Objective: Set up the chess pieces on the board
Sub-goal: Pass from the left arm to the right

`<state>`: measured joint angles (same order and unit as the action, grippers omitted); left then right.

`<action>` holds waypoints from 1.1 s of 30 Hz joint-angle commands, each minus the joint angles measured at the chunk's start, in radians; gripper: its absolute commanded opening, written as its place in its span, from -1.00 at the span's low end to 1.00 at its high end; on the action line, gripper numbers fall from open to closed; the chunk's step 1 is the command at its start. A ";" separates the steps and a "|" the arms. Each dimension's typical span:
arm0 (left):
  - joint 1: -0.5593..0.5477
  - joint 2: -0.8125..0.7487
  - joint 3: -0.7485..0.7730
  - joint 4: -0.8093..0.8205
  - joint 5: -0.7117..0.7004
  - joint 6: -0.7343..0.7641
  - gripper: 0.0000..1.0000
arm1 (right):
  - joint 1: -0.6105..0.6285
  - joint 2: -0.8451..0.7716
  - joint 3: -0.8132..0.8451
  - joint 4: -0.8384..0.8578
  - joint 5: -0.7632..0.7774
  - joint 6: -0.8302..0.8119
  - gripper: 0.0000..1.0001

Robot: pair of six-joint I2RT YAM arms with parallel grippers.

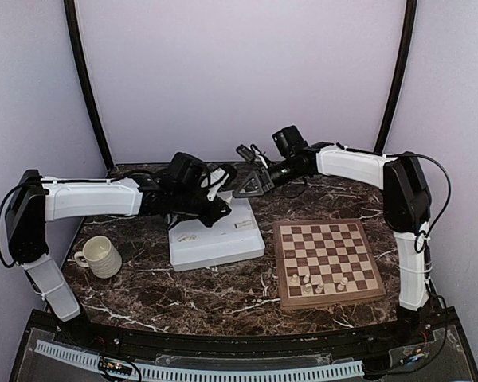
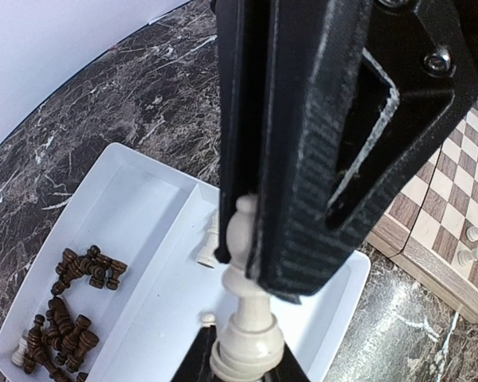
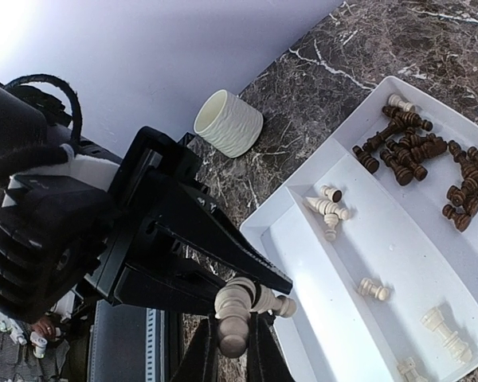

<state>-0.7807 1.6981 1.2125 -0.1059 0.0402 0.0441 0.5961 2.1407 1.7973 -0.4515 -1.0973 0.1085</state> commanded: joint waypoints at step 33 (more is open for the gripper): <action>0.035 0.072 -0.033 0.078 0.091 -0.071 -0.23 | -0.028 -0.030 -0.013 -0.072 0.153 -0.142 -1.00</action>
<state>-0.7498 1.7859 1.1908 -0.0837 0.0826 0.0071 0.5564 2.1334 1.7741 -0.5259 -0.9382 -0.0261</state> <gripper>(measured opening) 0.382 0.092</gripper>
